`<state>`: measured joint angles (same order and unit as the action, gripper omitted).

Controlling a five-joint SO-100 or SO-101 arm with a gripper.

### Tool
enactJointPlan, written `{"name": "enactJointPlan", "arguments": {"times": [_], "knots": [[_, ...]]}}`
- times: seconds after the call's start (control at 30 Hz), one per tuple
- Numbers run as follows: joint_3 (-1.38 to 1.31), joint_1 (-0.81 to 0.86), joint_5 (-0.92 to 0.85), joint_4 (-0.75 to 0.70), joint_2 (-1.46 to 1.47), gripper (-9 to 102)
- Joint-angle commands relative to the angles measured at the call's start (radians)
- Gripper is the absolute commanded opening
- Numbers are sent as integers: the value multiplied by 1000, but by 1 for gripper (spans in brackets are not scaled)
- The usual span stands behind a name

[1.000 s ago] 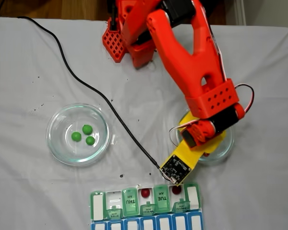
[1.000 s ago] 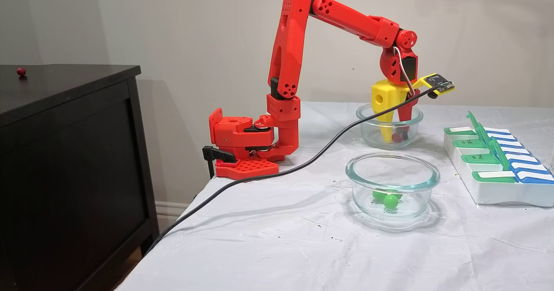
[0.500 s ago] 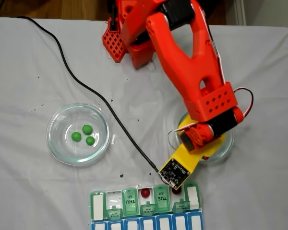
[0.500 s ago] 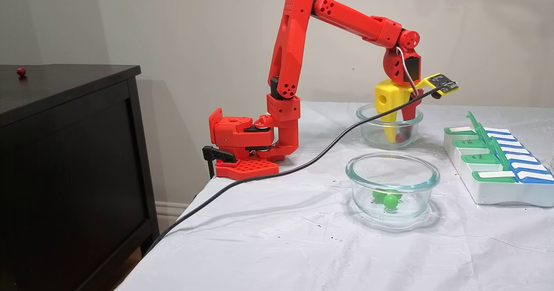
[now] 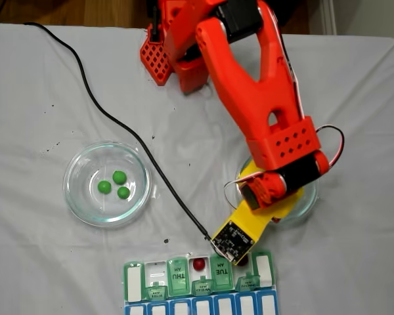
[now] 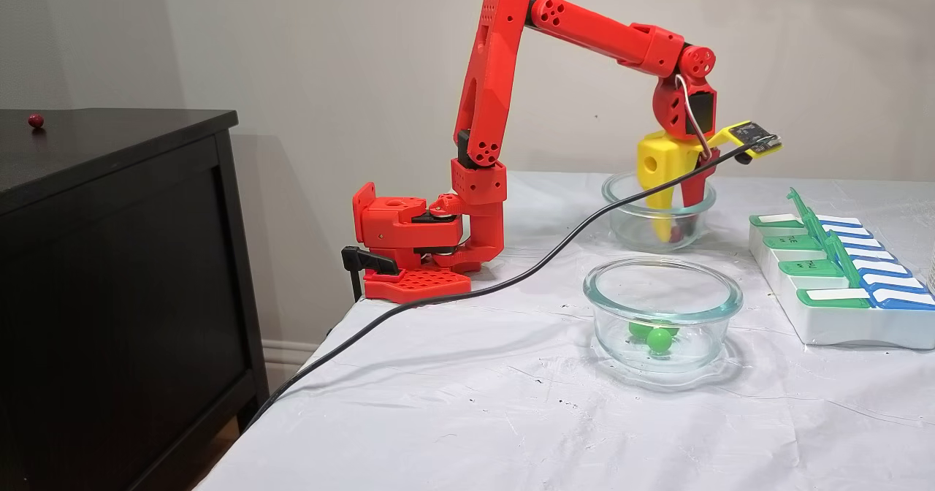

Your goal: Sort medicines into box.

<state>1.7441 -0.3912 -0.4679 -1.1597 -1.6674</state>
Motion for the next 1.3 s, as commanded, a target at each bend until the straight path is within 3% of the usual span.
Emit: {"name": "enactJointPlan", "arguments": {"times": [0.0,0.2,0.43,1.03,1.27], "knots": [[-75,41,-21,-9,-91,21],[-72,35,-28,-2,-61,18],[-72,28,-32,3,-46,0],[20,-97,173,114,-284,0],[-126,-80,222,-44,-417,0]]}}
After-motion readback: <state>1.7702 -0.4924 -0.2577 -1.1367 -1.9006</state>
